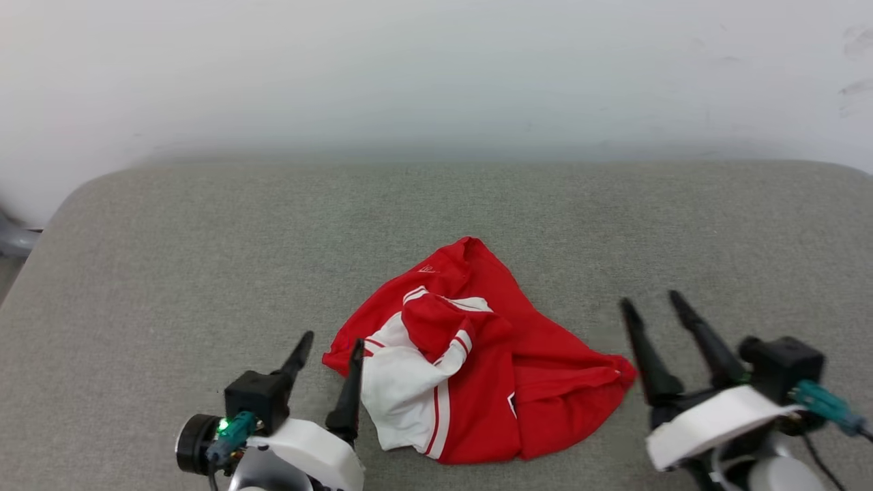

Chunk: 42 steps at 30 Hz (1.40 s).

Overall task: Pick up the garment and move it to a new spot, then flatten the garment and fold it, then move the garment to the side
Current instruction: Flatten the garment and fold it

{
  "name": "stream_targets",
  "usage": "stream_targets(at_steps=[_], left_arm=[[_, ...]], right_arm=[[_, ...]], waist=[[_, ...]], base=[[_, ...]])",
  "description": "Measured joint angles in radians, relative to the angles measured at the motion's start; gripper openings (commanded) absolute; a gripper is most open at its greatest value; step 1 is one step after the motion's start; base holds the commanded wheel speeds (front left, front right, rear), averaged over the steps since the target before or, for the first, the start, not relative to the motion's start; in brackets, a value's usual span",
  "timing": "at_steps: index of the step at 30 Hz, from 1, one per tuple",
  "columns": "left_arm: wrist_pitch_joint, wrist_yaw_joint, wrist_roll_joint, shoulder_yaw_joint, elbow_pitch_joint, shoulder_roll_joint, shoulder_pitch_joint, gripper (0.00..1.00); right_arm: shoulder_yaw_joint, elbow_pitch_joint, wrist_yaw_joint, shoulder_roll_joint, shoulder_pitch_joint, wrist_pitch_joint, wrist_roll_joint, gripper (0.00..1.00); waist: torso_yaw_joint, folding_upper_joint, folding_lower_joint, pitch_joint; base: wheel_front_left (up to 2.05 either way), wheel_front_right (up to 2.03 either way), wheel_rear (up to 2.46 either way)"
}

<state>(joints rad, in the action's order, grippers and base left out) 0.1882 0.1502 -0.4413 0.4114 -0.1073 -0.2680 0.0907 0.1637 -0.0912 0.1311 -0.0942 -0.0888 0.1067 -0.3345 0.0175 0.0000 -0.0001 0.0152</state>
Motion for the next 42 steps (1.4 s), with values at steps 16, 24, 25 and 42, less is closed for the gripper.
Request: stream_targets(at_steps=[16,24,25,42], left_arm=[[-0.458,-0.142,0.017,0.195,-0.049,-0.084,0.137,1.00],[-0.580,-0.179,-0.008,0.215,-0.110,-0.100,0.206,0.00],[-0.564,-0.176,-0.001,0.211,-0.105,-0.100,0.211,0.00],[-0.522,0.083,-0.037,0.012,0.160,-0.214,-0.005,0.00]], right_arm=[[-0.244,0.270,0.000,0.002,0.153,-0.175,0.140,1.00],[-0.252,0.280,0.000,0.024,0.156,-0.186,0.129,1.00],[-0.255,0.279,0.000,0.025,0.156,-0.186,0.128,1.00],[-0.310,0.281,0.000,0.041,0.184,-0.230,0.122,1.00]], waist=[[-0.064,0.0000,0.0000,0.019],[-0.087,0.0000,0.0001,0.041],[-0.087,0.0000,0.0001,0.041],[-0.022,0.0000,0.0001,0.029]], base=[[0.00,0.00,0.00],[0.00,0.00,0.00],[0.00,0.00,0.00],[0.00,0.00,0.00]])
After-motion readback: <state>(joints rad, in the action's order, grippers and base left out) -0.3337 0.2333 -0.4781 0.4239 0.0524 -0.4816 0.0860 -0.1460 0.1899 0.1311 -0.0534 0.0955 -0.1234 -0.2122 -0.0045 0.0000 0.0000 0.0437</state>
